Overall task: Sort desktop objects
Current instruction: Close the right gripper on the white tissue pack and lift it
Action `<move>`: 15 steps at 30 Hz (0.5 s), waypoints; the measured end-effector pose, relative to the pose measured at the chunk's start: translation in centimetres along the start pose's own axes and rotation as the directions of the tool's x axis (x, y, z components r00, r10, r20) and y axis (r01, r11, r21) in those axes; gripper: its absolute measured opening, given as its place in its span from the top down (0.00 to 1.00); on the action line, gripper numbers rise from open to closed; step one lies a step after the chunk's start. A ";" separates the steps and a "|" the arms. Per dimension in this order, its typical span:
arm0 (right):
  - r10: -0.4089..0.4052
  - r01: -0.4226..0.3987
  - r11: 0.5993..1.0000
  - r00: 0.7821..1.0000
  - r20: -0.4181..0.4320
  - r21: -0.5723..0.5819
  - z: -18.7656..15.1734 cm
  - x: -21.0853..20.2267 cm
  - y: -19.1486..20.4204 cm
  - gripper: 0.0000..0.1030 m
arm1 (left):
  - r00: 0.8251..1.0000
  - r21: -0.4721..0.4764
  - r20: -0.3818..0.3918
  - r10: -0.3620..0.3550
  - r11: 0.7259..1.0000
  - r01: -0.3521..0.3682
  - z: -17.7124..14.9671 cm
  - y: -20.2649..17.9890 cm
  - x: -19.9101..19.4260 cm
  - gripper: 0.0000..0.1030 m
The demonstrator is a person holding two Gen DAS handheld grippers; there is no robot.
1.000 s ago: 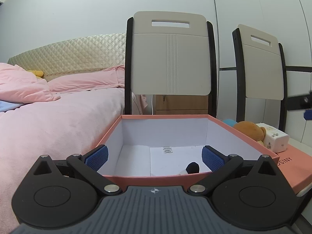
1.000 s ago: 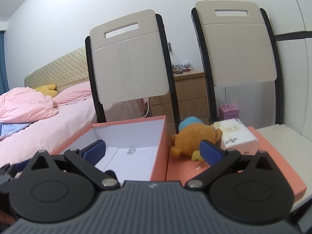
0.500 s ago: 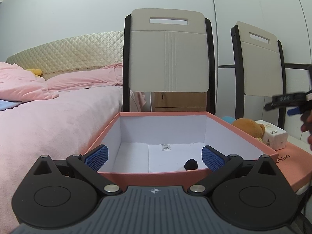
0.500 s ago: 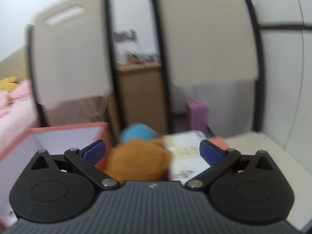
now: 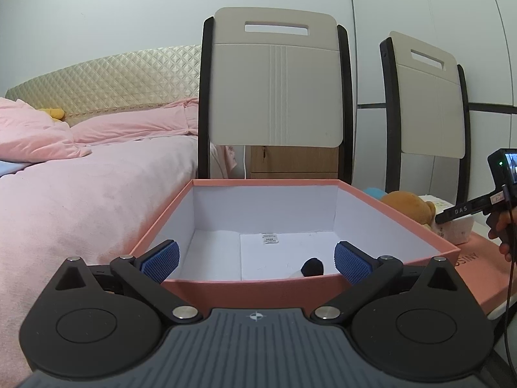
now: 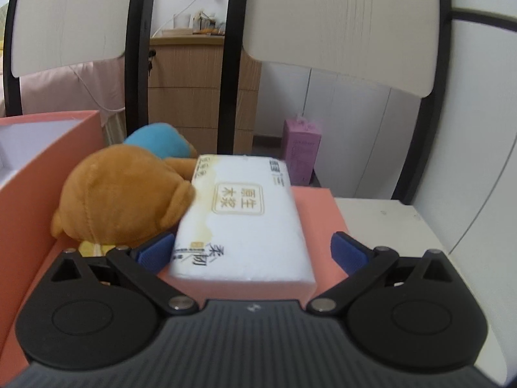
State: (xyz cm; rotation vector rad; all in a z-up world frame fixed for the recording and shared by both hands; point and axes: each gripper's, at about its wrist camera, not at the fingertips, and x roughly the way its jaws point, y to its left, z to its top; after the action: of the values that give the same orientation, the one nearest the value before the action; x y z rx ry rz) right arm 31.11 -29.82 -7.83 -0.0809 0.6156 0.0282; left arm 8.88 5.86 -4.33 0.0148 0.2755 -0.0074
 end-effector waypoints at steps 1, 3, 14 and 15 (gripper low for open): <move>0.009 -0.009 1.000 1.000 0.002 0.002 0.0 0.2 -0.1 0.00 | 1.000 0.000 0.000 0.002 1.000 -0.002 0.0 0.0 0.0 0.00; 0.020 -0.020 1.000 1.000 0.000 0.001 0.1 0.6 -0.3 0.00 | 1.000 -0.003 0.002 0.000 1.000 0.000 -0.1 0.1 0.0 0.00; 0.041 -0.034 0.992 0.997 -0.061 0.123 -0.3 1.8 -1.7 0.15 | 1.000 -0.007 0.023 -0.010 1.000 0.010 -0.2 0.0 -0.3 0.00; 0.035 -0.027 0.991 0.998 -0.058 0.129 -0.2 1.4 -1.6 0.16 | 1.000 -0.007 0.026 -0.011 1.000 0.012 -0.2 0.0 -0.3 0.00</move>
State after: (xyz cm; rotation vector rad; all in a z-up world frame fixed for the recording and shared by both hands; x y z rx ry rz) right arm 32.24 -31.46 -8.70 0.0524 0.6776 0.0166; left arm 8.51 5.82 -4.46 0.0057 0.2491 -0.0180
